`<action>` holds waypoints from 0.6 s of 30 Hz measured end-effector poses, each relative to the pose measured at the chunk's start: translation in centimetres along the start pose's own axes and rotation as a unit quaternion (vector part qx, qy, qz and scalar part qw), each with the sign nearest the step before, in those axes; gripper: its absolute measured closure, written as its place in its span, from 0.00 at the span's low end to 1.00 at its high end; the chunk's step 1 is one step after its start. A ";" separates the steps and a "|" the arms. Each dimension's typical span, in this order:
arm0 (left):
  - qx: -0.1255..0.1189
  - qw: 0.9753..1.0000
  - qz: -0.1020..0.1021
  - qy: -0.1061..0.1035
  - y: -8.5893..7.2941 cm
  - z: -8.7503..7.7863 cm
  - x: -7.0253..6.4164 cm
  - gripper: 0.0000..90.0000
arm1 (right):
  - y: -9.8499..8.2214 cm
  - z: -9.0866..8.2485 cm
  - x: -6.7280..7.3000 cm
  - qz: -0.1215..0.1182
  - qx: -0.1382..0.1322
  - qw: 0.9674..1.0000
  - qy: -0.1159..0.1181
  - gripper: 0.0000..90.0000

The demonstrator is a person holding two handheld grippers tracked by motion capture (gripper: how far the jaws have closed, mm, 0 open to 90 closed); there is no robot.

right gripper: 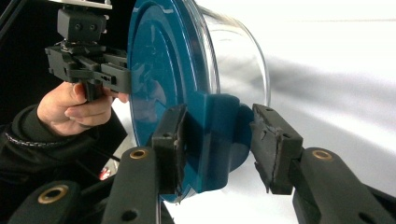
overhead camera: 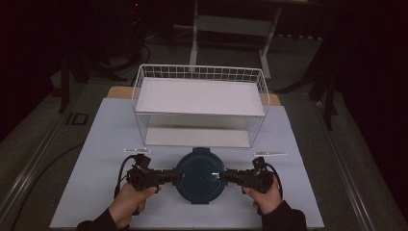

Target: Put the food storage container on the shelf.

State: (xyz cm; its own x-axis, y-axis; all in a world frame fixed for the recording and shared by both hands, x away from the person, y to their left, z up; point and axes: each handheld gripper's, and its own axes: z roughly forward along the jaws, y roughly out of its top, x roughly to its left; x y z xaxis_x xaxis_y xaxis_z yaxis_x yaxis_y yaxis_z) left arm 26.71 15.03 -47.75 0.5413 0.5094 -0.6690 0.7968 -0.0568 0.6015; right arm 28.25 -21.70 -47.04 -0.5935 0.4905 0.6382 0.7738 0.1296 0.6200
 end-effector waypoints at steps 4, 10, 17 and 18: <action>-0.012 1.000 0.017 -0.001 1.2 -0.1 0.0 0.63 | 1.2 -0.3 0.1 -0.017 -0.015 1.000 -0.002 0.63; -0.031 0.999 0.025 -0.002 2.6 0.4 0.6 0.63 | 2.9 -0.4 -0.4 -0.034 -0.026 0.999 -0.008 0.63; -0.052 0.998 0.044 0.003 3.9 1.2 1.5 0.63 | 4.5 -0.2 -1.7 -0.048 -0.037 0.998 -0.016 0.63; -0.052 0.998 0.044 0.003 3.9 1.2 1.5 0.63 | 4.5 -0.2 -1.7 -0.048 -0.037 0.998 -0.016 0.63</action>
State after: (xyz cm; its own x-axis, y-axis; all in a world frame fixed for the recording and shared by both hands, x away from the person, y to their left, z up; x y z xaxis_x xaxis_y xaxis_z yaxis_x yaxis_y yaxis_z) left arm 30.98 14.52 -46.94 0.6055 0.5114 -0.6099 0.7143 -0.0112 0.6998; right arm 32.68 -22.10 -45.24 -0.6561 0.5064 0.5596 0.6942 0.1142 0.7106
